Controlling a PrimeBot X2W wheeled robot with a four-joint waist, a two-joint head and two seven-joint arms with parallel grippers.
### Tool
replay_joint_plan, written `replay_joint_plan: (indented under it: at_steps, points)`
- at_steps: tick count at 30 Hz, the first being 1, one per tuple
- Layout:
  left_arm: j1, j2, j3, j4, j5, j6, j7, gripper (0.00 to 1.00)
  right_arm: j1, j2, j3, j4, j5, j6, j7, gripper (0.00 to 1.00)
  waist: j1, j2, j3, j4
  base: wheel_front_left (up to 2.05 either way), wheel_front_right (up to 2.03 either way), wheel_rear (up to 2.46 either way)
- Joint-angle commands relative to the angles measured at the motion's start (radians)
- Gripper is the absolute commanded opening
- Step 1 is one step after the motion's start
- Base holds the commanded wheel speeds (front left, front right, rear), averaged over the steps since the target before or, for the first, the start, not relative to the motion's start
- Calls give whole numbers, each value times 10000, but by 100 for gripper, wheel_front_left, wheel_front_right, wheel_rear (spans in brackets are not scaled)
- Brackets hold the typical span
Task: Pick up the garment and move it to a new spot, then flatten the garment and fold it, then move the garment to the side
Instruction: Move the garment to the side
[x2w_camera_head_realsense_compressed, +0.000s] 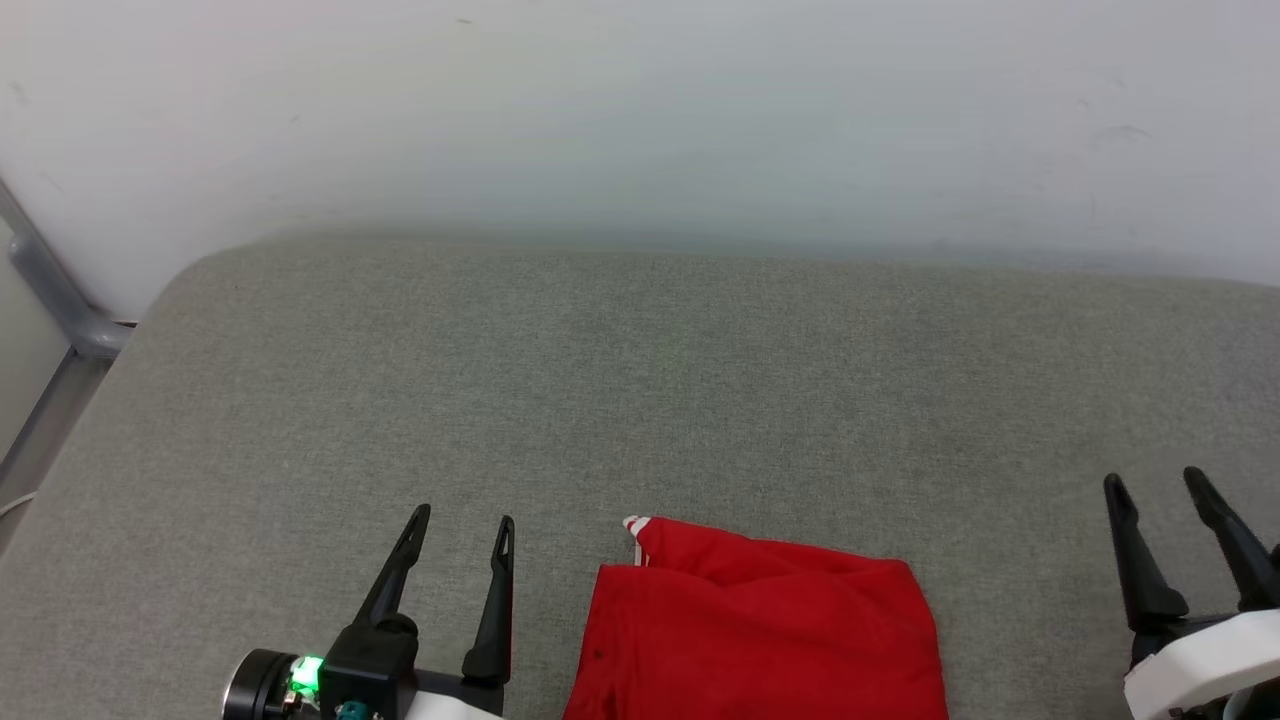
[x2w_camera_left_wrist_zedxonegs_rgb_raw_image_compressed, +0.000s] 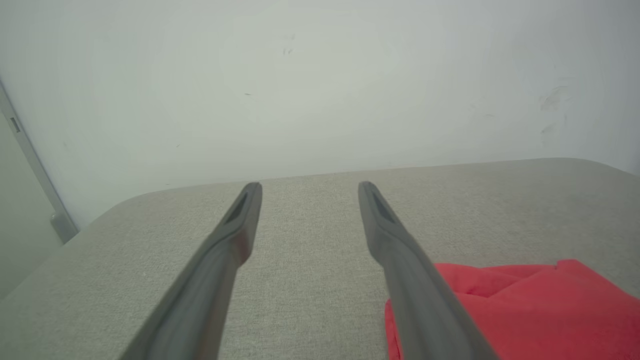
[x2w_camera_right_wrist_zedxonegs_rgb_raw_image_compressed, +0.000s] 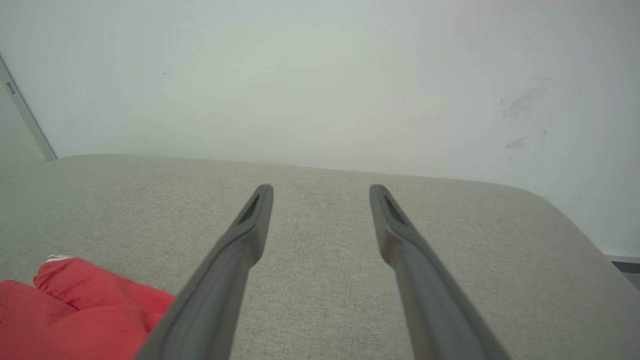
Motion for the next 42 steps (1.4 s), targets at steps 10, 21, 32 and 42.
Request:
replay_joint_plan:
  at_steps: [10, 21, 32, 42]
  points:
    - [-79, -299, 52, 104, 454, -245, -46, 100, 281, -1198, 1556, -1275, 1682, -11, 4334, 100, 0, 0, 398, 276, 0, 0, 0]
    - [-383, -822, -50, 229, 801, -407, -37, 100, 451, -1428, 1853, -2429, 2382, -11, 9671, 100, 0, 0, 1093, 987, 0, 0, 0]
    - [-591, -1089, -73, 335, 1054, -492, -37, 100, -1, -322, 1919, -1141, 1700, -9, 10550, 100, 0, 0, 1545, 1719, 0, 0, 0]
    - [-662, -1222, -87, 422, 1130, -518, -37, 100, -64, -132, 2538, 23, 1089, -9, 10133, 8, 0, 0, 1625, 1946, 0, 0, 0]
